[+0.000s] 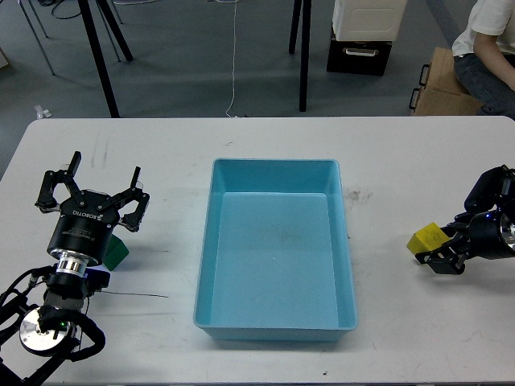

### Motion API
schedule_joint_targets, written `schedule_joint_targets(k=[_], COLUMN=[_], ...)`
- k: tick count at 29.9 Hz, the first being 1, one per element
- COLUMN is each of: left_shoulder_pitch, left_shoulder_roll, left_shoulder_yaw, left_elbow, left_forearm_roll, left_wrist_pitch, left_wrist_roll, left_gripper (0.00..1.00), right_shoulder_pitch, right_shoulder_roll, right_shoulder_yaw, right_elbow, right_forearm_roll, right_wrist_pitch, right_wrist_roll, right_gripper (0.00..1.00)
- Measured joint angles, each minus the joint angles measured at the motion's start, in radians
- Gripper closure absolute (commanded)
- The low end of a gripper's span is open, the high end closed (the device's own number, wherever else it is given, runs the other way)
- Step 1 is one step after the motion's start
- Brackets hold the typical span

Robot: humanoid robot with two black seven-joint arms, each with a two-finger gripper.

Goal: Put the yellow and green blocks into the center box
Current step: 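Lift the yellow cube with the right gripper over the blue bin, then lower the yellow cube into the bin and open the right gripper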

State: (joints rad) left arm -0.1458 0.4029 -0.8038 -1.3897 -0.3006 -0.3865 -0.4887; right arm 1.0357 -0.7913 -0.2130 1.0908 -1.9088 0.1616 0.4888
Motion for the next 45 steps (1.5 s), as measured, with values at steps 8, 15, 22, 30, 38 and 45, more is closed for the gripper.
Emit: schedule_joint_targets(k=[8, 15, 22, 30, 38, 45], left_shoulder_pitch=[0.0, 0.001, 0.0, -0.006, -0.01, -0.008], left_shoulder_roll=[-0.001, -0.001, 0.001, 0.004, 0.007, 0.008], left_shoulder_yaw=[0.0, 0.0, 0.0, -0.008, -0.012, -0.012], left_elbow=[0.0, 0.0, 0.0, 0.0, 0.0, 0.0], left_forearm_roll=[0.0, -0.001, -0.001, 0.0, 0.0, 0.001], left_wrist_pitch=[0.0, 0.0, 0.0, -0.001, 0.0, -0.004], left_wrist_roll=[0.0, 0.0, 0.0, 0.0, 0.0, 0.0], left_gripper=[0.0, 0.0, 0.0, 0.0, 0.0, 0.0], right_shoulder_pitch=[0.154, 0.374, 0.521, 0.564, 0.514, 0.463], right_shoulder_roll=[0.009, 0.066, 0.178, 0.395, 0.579, 0.69], right_shoulder_yaw=[0.005, -0.004, -0.09, -0.217, -0.257, -0.262], right_elbow=[0.008, 0.029, 0.094, 0.06, -0.033, -0.087], right_forearm_roll=[-0.002, -0.005, -0.006, 0.0, 0.014, 0.025], right_wrist_pitch=[0.0, 0.0, 0.005, 0.006, 0.006, 0.006], right_wrist_roll=[0.0, 0.0, 0.0, 0.0, 0.0, 0.0], right_gripper=[0.91, 0.91, 0.9, 0.9, 0.9, 0.8])
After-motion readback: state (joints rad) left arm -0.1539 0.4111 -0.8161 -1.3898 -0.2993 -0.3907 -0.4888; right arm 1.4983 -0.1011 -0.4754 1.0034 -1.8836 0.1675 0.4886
